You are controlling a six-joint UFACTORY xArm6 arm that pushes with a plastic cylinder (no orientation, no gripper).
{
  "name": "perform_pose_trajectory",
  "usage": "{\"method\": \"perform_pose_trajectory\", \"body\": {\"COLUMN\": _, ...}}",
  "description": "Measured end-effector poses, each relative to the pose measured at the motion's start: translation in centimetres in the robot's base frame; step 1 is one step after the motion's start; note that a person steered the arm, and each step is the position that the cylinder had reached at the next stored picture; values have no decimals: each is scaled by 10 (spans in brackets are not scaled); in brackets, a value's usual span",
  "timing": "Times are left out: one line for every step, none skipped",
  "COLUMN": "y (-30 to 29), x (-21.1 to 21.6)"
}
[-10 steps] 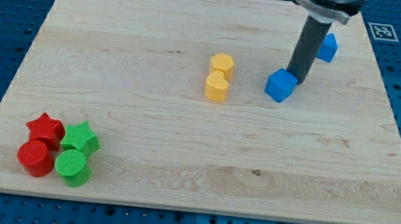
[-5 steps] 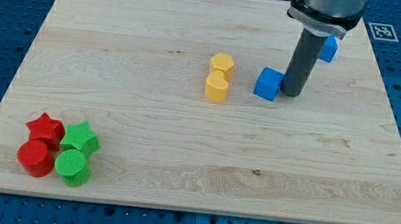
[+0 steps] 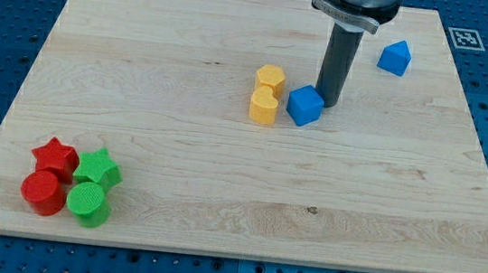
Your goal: Push the blue cube closer to the yellow heart
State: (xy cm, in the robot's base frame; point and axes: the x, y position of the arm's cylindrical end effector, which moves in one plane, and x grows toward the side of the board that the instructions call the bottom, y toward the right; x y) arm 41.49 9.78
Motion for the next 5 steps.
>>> {"method": "perform_pose_trajectory", "body": {"y": -8, "x": 5}}
{"method": "perform_pose_trajectory", "body": {"y": -9, "x": 5}}
{"method": "perform_pose_trajectory", "body": {"y": -10, "x": 5}}
{"method": "perform_pose_trajectory", "body": {"y": -10, "x": 5}}
{"method": "perform_pose_trajectory", "body": {"y": 1, "x": 3}}
